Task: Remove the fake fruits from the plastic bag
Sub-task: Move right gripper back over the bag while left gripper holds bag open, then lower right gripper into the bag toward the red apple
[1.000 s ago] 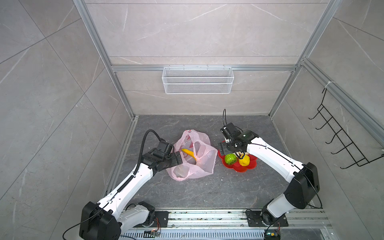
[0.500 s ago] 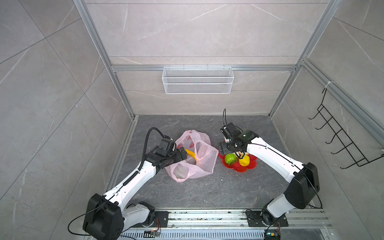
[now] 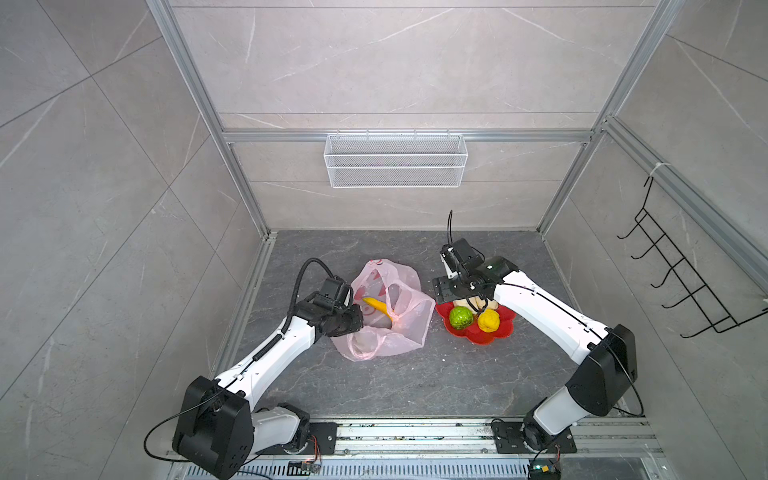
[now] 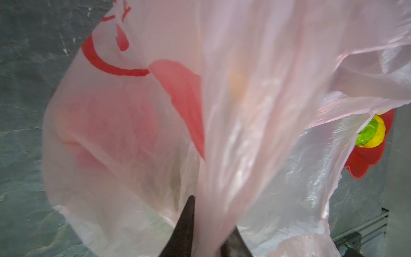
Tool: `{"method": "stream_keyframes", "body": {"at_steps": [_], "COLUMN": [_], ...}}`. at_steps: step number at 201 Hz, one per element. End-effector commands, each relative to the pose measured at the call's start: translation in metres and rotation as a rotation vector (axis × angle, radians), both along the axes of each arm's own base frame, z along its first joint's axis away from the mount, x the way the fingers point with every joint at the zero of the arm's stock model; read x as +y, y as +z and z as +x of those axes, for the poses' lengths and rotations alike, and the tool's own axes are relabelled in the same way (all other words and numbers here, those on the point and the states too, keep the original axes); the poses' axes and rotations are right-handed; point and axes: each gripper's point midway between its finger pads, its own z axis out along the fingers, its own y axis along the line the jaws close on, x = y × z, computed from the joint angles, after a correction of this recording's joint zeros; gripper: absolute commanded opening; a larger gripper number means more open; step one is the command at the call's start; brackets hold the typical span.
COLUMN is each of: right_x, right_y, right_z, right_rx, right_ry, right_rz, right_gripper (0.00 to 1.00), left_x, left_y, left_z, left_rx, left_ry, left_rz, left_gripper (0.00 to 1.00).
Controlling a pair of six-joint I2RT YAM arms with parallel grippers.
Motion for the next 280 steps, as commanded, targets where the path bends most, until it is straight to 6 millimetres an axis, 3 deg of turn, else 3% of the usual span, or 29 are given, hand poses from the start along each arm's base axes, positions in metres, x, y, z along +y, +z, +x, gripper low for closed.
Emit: {"method": "stream_keyframes", "body": {"at_steps": [1, 49, 128, 148, 181, 202, 238, 280], "right_x": [0.017, 0.037, 0.096, 0.113, 0.133, 0.139, 0.155, 0.185], "right_y": [0.011, 0.02, 0.041, 0.047, 0.058, 0.063, 0.055, 0.04], "right_z": [0.006, 0.004, -0.012, -0.022, -0.041, -0.051, -0.067, -0.073], "right_rx": [-0.015, -0.045, -0.074, -0.072, -0.072, -0.069, -0.032, -0.001], "right_ry": [0.031, 0.061, 0.212, 0.26, 0.304, 0.314, 0.342, 0.368], "right_rz": [0.074, 0.161, 0.268, 0.297, 0.341, 0.358, 0.37, 0.37], "right_gripper": [0.8, 0.78, 0.77, 0.76, 0.69, 0.63, 0.51, 0.45], "left_x": [0.012, 0.023, 0.023, 0.015, 0.015, 0.016, 0.023, 0.039], "left_y": [0.036, 0.098, 0.161, 0.144, 0.077, 0.05, 0.031, 0.026], "left_z": [0.012, 0.026, 0.031, 0.024, 0.014, 0.005, -0.007, -0.008], "left_rx": [-0.084, -0.186, -0.308, -0.236, -0.058, -0.007, 0.04, -0.009], "left_ry": [-0.051, -0.154, -0.396, -0.383, -0.273, -0.244, -0.203, -0.072], "left_rz": [0.055, 0.124, 0.232, 0.158, 0.102, 0.083, 0.101, 0.137], "left_gripper": [0.05, 0.04, 0.09, 0.1, 0.07, 0.07, 0.07, 0.07]}}
